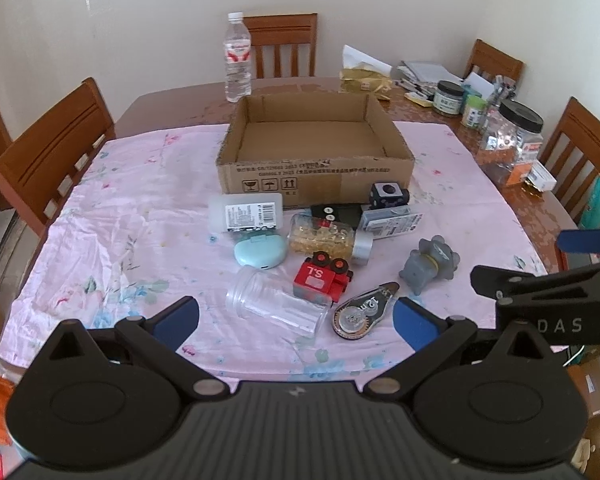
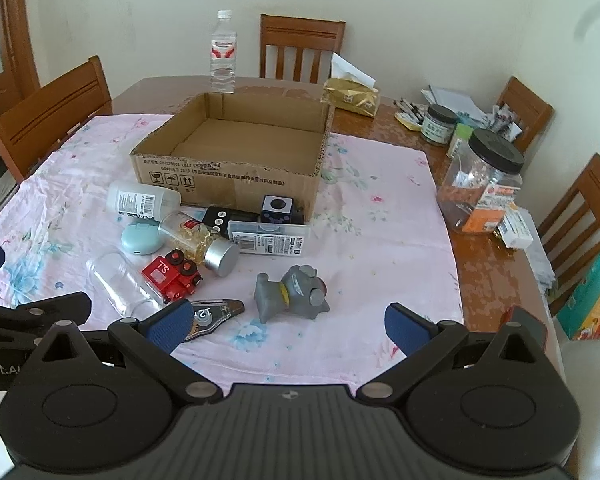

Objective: Organize rigid objects

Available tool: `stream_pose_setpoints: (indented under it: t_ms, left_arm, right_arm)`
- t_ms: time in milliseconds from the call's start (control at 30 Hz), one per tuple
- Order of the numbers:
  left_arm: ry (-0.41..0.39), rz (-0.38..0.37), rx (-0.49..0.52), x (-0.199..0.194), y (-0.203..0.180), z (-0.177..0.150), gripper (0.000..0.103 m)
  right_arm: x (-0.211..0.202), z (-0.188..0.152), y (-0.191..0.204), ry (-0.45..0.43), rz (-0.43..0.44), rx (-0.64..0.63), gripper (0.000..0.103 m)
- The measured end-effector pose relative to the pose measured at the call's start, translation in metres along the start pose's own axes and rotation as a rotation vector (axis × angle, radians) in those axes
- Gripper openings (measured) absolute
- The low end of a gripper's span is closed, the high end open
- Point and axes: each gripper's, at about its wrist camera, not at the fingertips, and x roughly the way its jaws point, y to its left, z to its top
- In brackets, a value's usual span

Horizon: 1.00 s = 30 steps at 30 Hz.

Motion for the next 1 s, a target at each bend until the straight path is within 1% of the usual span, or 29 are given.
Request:
stream_pose_setpoints:
  t_ms: [267,400,467,633,733,833,1000]
  left_arm:
    - [-0.015,-0.058,0.042,0.011,-0.001,-0.006,0.102]
    - [-0.017,-0.063,0.059,0.022,0.000,-0.011,0.102]
    - [-0.006,-0.062,0.054,0.034,0.002,-0.016,0.102]
    - [0.056,-0.025,0.051,0.063,0.010,-0.027,0.102]
    - [0.072,-0.012,0.050,0.075,0.016,-0.032,0.102]
    - [0.078,0.006,0.060,0.089,0.021,-0.037,0.102]
    - [0.112,-0.004,0.064,0.109,0.027,-0.039,0.102]
  right_arm:
    - [0.013,-0.006,-0.002,-0.004,0.040,-0.019,0.103]
    - [0.022,-0.012,-0.003,-0.014,0.068,-0.041,0.103]
    - [0.031,-0.017,-0.003,-0.007,0.066,-0.054,0.103]
    - [0.051,-0.029,-0.005,0.034,0.097,-0.050,0.103]
    - [0.060,-0.034,-0.004,0.052,0.110,-0.057,0.103]
    - [0.072,-0.037,-0.002,0.075,0.096,-0.071,0.103]
    - [0.092,-0.041,-0.003,0.119,0.098,-0.066,0.103]
